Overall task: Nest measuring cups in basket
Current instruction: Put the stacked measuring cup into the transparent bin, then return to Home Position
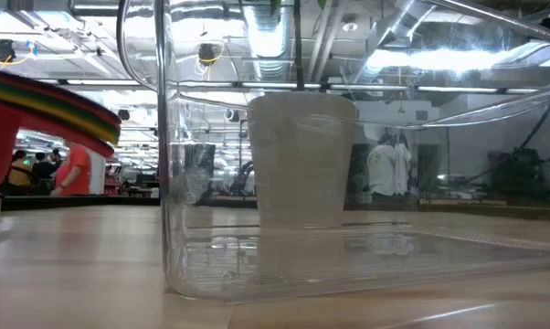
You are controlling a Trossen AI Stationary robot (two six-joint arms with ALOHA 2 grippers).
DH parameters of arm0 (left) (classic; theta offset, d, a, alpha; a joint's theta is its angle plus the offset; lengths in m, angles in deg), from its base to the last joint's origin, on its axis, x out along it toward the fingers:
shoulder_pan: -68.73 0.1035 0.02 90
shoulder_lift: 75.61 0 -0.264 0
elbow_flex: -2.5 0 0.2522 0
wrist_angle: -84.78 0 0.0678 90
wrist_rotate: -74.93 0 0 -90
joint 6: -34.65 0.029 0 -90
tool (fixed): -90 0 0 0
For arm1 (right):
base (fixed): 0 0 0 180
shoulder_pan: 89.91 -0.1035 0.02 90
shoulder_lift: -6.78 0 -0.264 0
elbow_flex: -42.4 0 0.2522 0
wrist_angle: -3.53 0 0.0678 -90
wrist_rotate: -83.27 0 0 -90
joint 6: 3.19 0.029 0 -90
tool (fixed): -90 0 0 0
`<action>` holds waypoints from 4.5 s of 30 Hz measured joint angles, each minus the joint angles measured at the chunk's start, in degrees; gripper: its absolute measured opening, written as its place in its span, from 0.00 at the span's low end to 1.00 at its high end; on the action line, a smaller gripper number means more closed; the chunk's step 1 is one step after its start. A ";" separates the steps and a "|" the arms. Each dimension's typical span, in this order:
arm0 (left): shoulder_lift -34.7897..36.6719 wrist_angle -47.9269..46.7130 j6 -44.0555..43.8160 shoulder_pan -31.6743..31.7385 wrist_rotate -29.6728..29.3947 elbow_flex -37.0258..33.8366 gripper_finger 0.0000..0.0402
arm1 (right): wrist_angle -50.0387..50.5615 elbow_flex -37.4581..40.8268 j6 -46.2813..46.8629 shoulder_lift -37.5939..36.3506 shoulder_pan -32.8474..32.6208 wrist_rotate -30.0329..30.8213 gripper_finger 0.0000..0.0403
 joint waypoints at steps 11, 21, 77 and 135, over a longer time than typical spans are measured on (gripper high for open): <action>0.07 -0.66 3.92 0.48 1.83 6.46 0.25 | 0.02 0.00 0.00 0.00 0.00 -0.11 0.07; 0.07 -0.68 4.96 1.08 1.62 8.37 0.25 | -0.07 0.00 0.00 0.00 0.00 -1.04 0.07; -9.75 19.86 33.54 16.59 -9.71 31.08 0.25 | 0.28 0.00 -2.02 -0.02 0.00 -1.46 0.07; -8.51 5.36 25.78 16.32 15.18 33.95 0.65 | -0.06 0.00 -1.58 -0.02 -0.13 -8.41 0.07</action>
